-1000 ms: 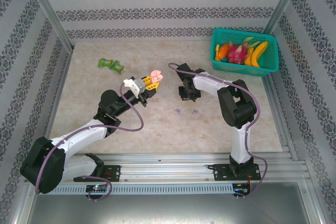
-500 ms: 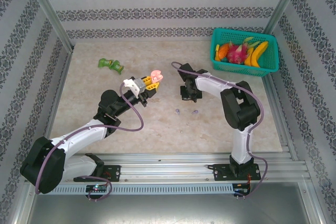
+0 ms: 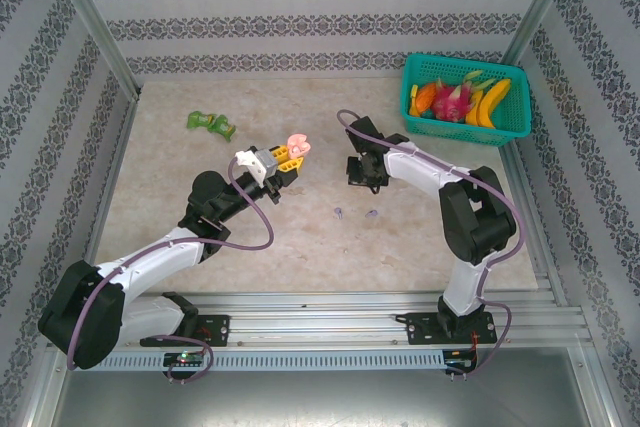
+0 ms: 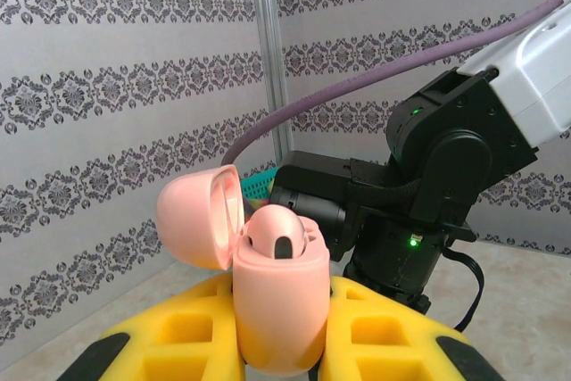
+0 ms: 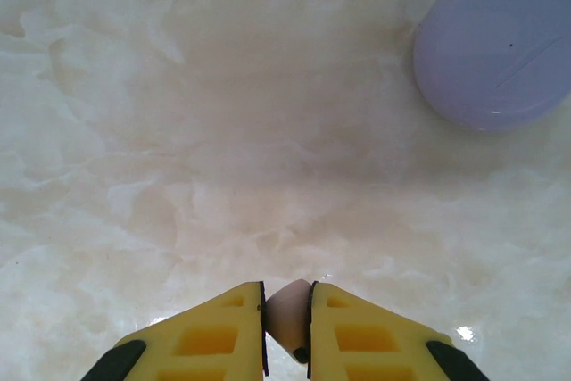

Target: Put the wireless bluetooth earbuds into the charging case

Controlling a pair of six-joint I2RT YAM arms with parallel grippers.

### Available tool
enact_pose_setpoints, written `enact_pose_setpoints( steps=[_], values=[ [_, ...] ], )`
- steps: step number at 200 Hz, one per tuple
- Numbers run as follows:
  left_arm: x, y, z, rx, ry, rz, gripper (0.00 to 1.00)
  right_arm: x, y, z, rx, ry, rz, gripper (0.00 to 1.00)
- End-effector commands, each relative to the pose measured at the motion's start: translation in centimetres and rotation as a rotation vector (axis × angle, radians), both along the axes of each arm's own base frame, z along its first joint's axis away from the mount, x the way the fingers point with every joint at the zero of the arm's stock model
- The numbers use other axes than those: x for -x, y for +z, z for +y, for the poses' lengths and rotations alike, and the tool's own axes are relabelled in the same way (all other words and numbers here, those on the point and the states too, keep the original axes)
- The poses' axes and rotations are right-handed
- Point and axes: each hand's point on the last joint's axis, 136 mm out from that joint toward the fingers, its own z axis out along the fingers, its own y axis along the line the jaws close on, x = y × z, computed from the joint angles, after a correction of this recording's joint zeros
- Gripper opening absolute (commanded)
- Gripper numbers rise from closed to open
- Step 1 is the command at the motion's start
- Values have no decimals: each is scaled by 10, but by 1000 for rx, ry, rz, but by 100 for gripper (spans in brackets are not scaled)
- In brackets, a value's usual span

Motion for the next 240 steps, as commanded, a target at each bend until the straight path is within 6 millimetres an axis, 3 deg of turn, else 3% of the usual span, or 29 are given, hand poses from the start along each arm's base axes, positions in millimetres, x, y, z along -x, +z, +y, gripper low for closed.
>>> enact_pose_setpoints(
  steps=[1,52,100,162,240],
  values=[
    [2,15,-5,24,-23,-25,0,5,-11,-3,-3,-21,24,15],
    [2,11,-5,17,-22,-16,0,5,-12,-1,-30,-37,15,15],
    [0,6,-7,7,-25,-6,0,2,23,4,-98,-47,-74,15],
    [-1,0,-17,-25,-76,1,0,4,109,6,-218,-42,-262,15],
    [-17,-19,-37,-35,-138,57,0,22,221,-1,-383,-22,-532,17]
  ],
)
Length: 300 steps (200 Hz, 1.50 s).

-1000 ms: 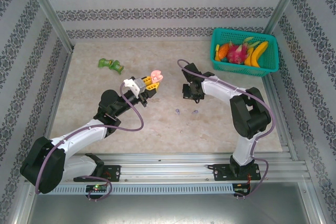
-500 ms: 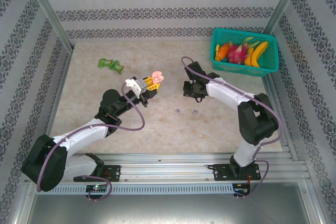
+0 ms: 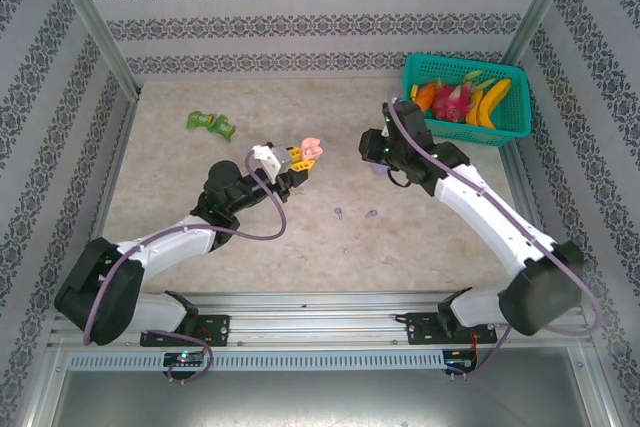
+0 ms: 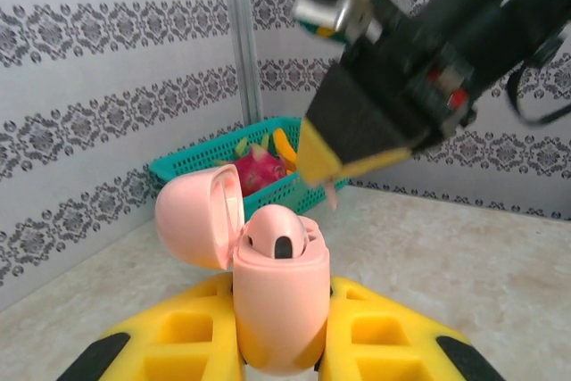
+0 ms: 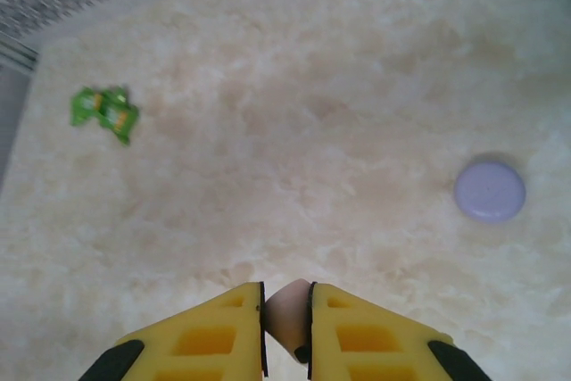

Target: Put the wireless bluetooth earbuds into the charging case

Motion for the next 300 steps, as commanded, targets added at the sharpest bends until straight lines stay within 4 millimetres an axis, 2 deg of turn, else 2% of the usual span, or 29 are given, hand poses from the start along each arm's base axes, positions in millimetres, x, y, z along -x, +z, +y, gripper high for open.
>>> enact_pose_setpoints(
  steps=[1,61,92,126,144,185,300],
  values=[
    [1,16,-11,34,-57,-35,0,5,32,0,-70,5,-80,17],
    [-10,20,-34,18,-112,-59,0,22,99,9,-217,72,-272,18],
    [-14,35,-44,8,-126,-102,0,36,127,12,-278,105,-377,18],
    [-14,55,-54,16,-152,-141,0,48,144,16,-336,133,-460,19],
    [-12,64,-59,17,-166,-161,0,52,147,20,-346,149,-484,19],
    [-8,72,-64,9,-189,-177,0,59,156,27,-342,188,-529,19],
    [-3,82,-66,15,-195,-201,0,55,138,41,-352,205,-483,19]
  ],
)
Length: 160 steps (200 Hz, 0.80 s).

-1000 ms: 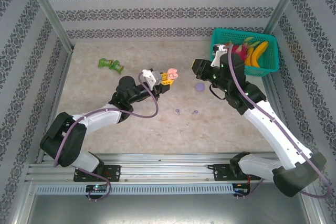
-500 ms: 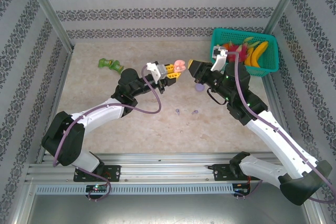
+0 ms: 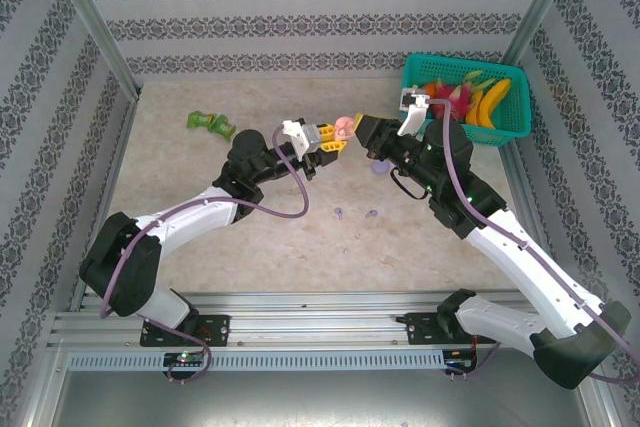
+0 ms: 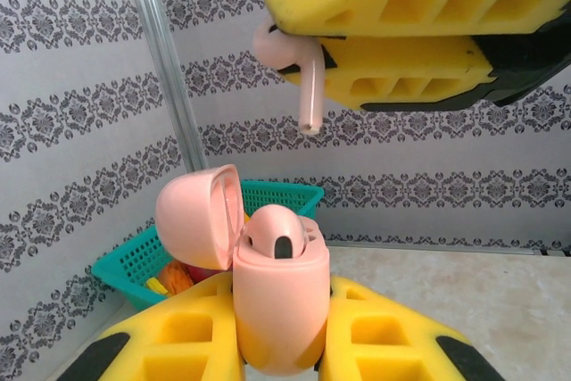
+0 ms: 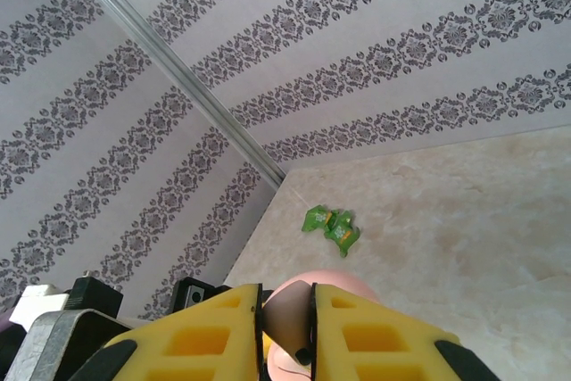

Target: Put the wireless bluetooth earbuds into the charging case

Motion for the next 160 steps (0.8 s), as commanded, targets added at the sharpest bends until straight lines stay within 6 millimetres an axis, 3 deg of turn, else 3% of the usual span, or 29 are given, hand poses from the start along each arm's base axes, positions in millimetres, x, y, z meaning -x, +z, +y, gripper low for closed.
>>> enact_pose_setpoints(
  steps=[1,160],
  values=[
    [8,21,-5,17,-26,-63,0,2,1,8,-15,27,-21,19],
    [11,28,-1,29,-13,-81,0,-6,-27,15,-4,29,46,18]
  ],
)
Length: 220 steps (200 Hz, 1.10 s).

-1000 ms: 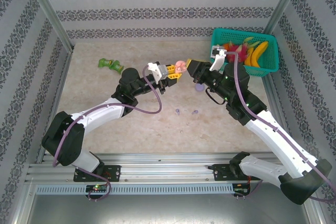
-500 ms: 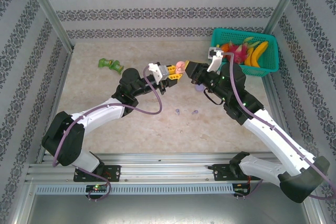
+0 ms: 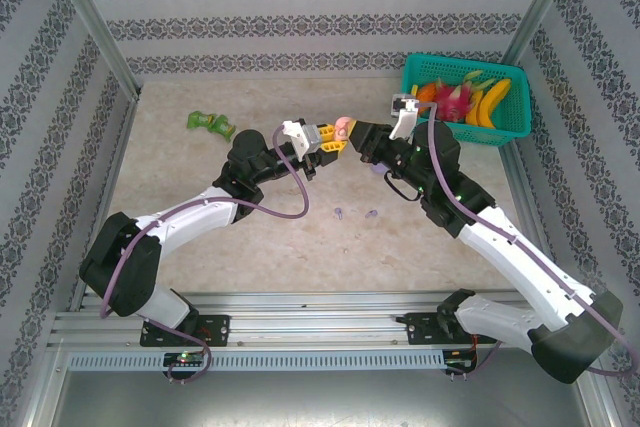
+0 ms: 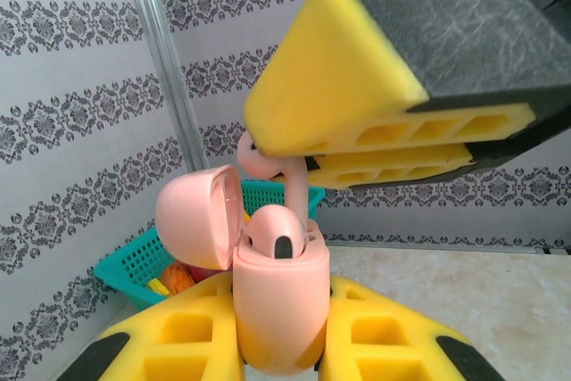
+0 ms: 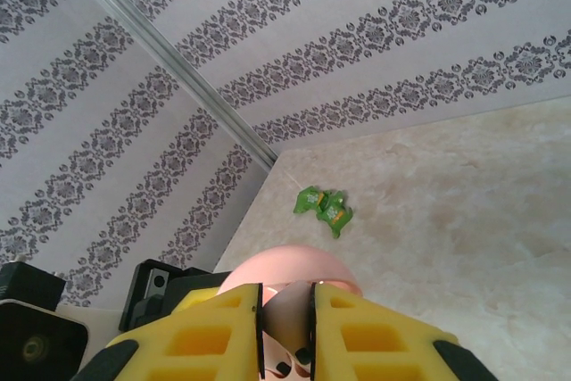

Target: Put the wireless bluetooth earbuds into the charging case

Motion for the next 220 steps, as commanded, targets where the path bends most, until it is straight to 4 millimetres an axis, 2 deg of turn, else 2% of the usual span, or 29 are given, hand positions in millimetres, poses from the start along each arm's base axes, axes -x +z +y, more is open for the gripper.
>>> enact_pose_setpoints(
  steps=[1,50,98,136,175,220],
  values=[
    [11,28,-1,33,-14,-74,0,2,-1,6,-20,20,0,18],
    [11,28,-1,32,-11,-77,0,0,-8,10,-14,29,21,18],
    [10,27,-1,31,-11,-75,0,1,-19,23,9,88,56,17],
    [9,24,0,29,-5,-68,0,0,-29,27,24,97,84,18],
    [8,19,0,33,2,-57,0,-4,-17,19,21,64,77,36],
    [7,13,1,31,11,-44,0,-10,5,4,-8,30,52,41]
  ],
)
